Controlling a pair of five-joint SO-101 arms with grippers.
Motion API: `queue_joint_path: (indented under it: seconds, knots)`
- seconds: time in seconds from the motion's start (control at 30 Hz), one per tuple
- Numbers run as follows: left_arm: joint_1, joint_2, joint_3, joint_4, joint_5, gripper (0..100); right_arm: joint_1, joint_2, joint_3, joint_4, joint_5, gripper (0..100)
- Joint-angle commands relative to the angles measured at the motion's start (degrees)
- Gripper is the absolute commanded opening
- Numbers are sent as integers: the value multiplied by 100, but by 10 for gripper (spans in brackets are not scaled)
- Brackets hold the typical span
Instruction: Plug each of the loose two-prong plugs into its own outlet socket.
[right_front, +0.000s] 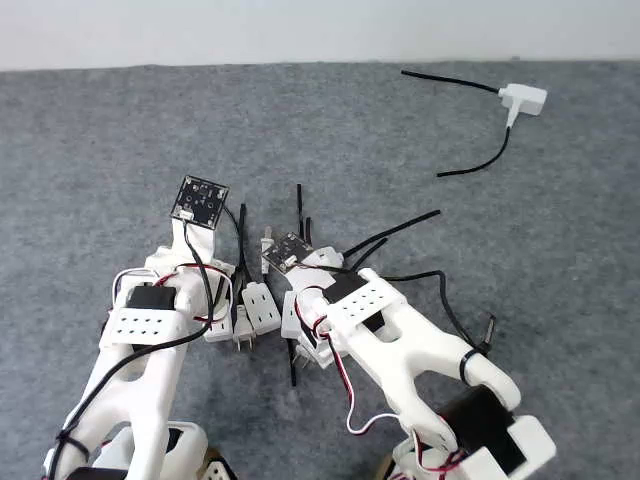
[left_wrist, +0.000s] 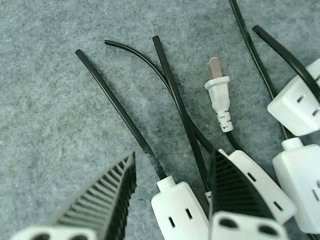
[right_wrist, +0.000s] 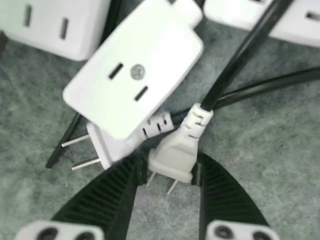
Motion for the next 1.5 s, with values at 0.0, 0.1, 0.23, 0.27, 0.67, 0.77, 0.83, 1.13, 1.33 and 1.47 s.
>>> queue_joint_path:
  seconds: [0.0, 0.1, 0.23, 0.27, 0.67, 0.77, 0.83, 1.13, 1.33, 1.47]
  knots:
    - [-9, -26, -66, -158, 53, 239, 251, 4, -413, -189, -202, 165]
    - [-9, -26, -66, -158, 53, 239, 532, 4, -422, -233, -211, 165]
    - [-9, -26, -66, -158, 53, 239, 681, 57, -519, -224, -492, 165]
    - [-9, -26, -66, -158, 53, 239, 725, 57, -519, -215, -589, 165]
    - [-9, -26, -66, -158, 53, 239, 936, 13, -527, -180, -615, 165]
    - [-9, -26, -66, -158, 53, 239, 936, 22, -659, 4, -607, 167]
    - [-9, -26, -66, -158, 53, 239, 980, 13, -703, 40, -607, 169]
    - [-9, -26, -66, -158, 53, 239, 1516, 40, -853, 31, -659, 169]
    - [-9, -26, -66, -158, 53, 239, 1525, 57, -853, 40, -659, 165]
    - [-9, -26, -66, -158, 53, 239, 1508, 66, -844, 22, -659, 165]
